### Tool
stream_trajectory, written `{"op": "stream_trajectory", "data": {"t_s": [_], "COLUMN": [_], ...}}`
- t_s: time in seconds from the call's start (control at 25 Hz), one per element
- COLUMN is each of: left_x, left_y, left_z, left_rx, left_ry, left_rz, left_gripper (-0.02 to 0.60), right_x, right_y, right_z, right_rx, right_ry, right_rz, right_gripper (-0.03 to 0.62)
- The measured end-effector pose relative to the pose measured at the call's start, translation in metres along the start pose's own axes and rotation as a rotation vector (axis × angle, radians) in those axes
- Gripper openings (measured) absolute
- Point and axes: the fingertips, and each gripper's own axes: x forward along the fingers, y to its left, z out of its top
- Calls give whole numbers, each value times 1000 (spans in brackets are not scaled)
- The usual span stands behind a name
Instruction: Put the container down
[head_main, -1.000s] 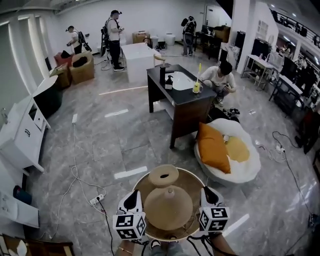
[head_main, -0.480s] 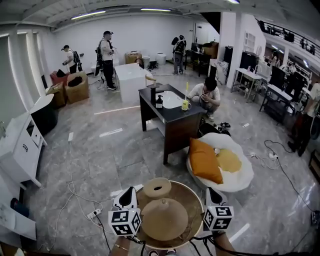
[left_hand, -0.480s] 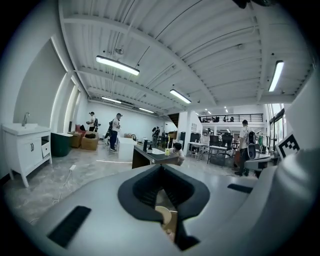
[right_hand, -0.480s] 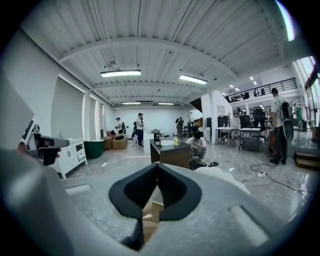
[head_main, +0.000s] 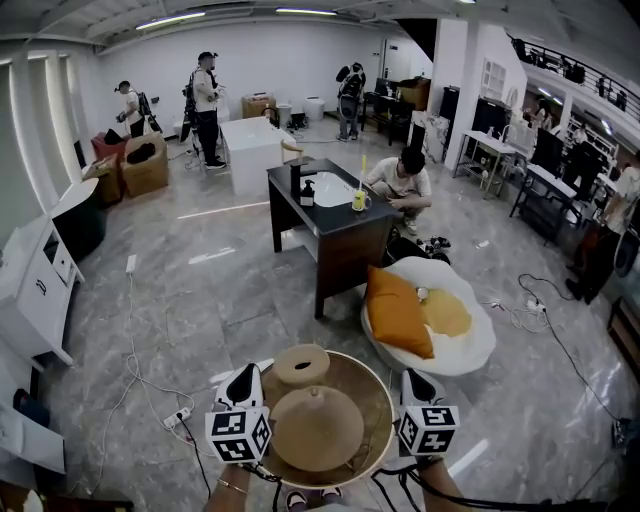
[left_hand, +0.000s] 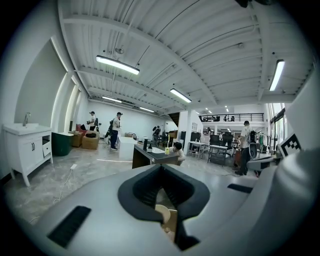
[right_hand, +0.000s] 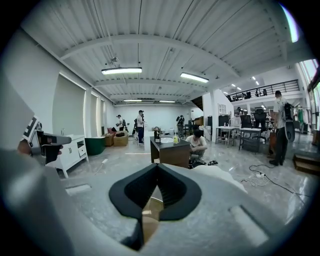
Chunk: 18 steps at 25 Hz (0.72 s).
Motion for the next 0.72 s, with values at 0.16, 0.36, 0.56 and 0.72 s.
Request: {"op": "stream_trajectory", "data": {"t_s": [0.16, 0.36, 0.56, 0.72], "left_x": [0, -3, -6, -4], "left_y": [-2, -5, -2, -1], "left_z": [-1, -6, -11, -15], "left_rx": [-3, -3, -10, -13], "left_ry": [3, 14, 22, 28], "left_rz": [1, 4, 15, 20], "left_gripper": [-3, -4, -4, -4], "right_x": [0, 1, 4, 8], "right_y": [1, 1, 9, 12], "right_z": [6, 7, 3, 0], "right_rx": [-8, -7, -10, -9], "right_ry": [-6, -8, 1, 5], "right_rz": [-4, -4, 14, 21], "right_gripper": [5, 5, 5, 5]}}
